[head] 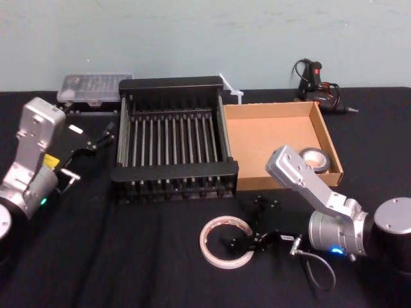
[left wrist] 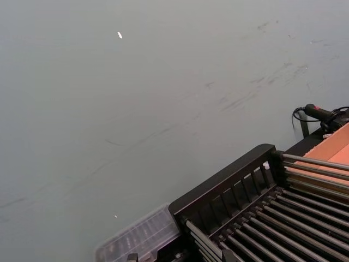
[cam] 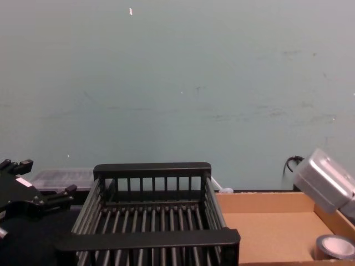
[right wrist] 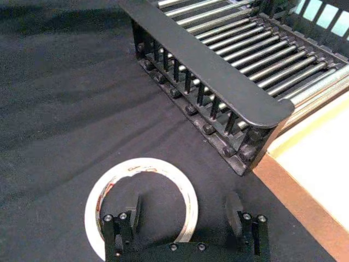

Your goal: Pick up the white tape and place it into the black box , Pick up the silver tape and place it into the brown box.

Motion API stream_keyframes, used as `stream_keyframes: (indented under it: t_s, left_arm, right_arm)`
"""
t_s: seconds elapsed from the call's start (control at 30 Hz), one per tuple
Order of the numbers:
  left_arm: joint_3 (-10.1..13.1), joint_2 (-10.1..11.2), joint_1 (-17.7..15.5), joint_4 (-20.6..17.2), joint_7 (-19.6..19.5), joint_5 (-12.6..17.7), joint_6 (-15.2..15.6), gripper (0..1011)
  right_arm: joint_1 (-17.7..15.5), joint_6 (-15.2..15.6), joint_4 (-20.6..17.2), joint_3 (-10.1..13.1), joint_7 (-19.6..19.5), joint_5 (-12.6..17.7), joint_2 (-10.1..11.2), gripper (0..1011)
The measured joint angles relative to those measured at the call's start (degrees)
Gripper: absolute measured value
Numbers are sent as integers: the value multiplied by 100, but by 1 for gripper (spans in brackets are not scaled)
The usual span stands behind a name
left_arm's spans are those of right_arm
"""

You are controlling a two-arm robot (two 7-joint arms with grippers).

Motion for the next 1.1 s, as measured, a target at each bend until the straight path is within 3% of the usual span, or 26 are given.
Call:
stream_keyframes:
  t_s: [1.1]
  left_arm:
    - [0,0,0,0,0,0,0,1001]
  right_arm:
    - [42,4,141,-62,58,-90,-106,1002]
